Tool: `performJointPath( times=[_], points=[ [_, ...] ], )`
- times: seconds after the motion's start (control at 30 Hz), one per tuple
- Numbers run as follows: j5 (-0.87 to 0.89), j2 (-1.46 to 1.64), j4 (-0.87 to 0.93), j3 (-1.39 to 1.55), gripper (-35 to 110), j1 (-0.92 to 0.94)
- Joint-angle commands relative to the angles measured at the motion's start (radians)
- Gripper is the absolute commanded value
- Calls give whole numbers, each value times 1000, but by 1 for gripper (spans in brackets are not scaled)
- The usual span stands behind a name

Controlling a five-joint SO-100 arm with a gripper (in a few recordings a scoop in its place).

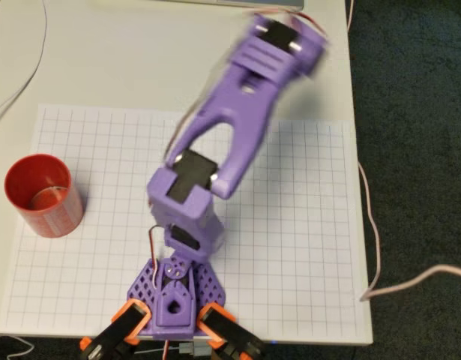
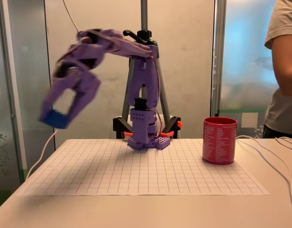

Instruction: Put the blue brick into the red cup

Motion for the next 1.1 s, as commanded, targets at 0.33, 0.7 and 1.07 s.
performJointPath(
  times=[0.33, 0.7, 1.07],
  points=[
    [284, 351, 255, 14, 0, -1121],
    [502, 502, 265, 284, 0, -1525],
    [508, 568, 342, 374, 0, -1560]
  ],
)
